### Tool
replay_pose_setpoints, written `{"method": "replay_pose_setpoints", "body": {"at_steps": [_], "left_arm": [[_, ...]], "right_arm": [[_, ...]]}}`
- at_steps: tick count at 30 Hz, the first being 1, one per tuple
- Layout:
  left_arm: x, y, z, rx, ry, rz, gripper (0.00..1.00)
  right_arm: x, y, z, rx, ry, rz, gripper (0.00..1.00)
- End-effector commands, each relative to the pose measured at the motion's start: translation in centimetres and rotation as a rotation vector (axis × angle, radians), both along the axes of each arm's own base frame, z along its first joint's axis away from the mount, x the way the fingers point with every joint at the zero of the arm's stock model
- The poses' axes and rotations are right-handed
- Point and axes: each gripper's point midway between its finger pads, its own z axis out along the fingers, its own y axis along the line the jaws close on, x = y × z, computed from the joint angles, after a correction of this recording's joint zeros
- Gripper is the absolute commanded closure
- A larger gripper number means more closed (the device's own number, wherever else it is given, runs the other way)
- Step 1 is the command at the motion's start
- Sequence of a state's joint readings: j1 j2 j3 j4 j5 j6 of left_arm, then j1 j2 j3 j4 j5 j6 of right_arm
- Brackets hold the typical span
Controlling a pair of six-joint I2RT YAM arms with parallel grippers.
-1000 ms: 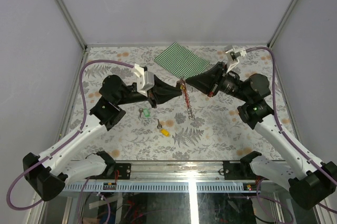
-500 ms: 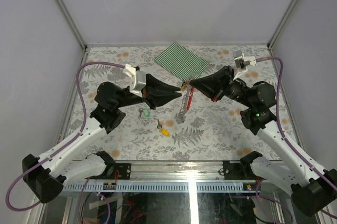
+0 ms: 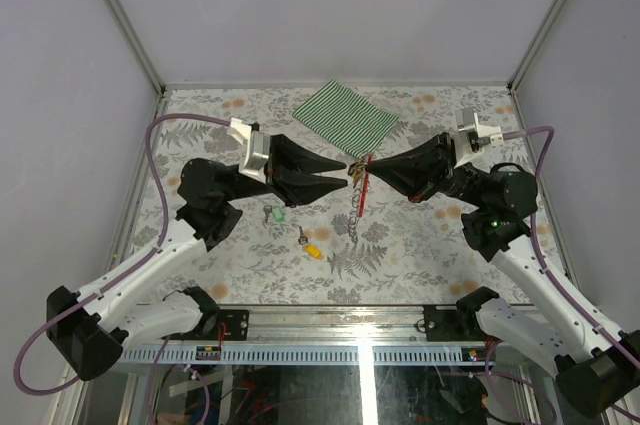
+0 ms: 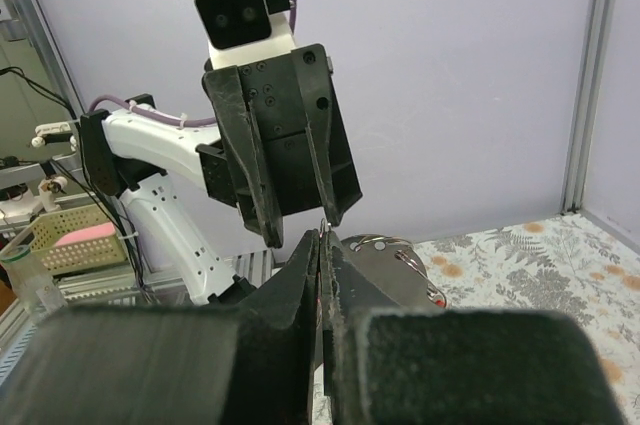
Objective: Put the keys on the keyring
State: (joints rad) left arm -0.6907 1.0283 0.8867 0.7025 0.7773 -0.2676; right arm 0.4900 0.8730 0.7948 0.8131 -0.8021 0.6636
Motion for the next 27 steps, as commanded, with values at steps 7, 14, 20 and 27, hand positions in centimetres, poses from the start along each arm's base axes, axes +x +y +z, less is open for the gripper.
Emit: {"method": "replay_pose_setpoints", "body": {"at_steps": [7, 14, 20, 27], "left_arm": [[-2.2, -0.8, 2.3, -0.039, -0.086, -0.109, 0.64], [-1.8, -0.6, 2.6, -0.065, -0.087, -0.070, 0.64], [-1.6, -0.7, 2.5, -0.063, -0.086, -0.057, 0.63], [-1.5, -1.5, 2.0, -0.045, -0.082, -0.079, 0.62]], "right_arm": [[-2.3, -0.7, 2.2, 0.039, -0.169, 0.031, 1.00], [-2.7, -0.6, 2.1, 0.025, -0.178, 0.052, 1.00], [-2.7, -0.5, 1.8, 0.017, -0.174, 0.066, 1.00], [-3.0, -0.4, 1.9, 0.012, -0.177, 0.086, 1.00]]}}
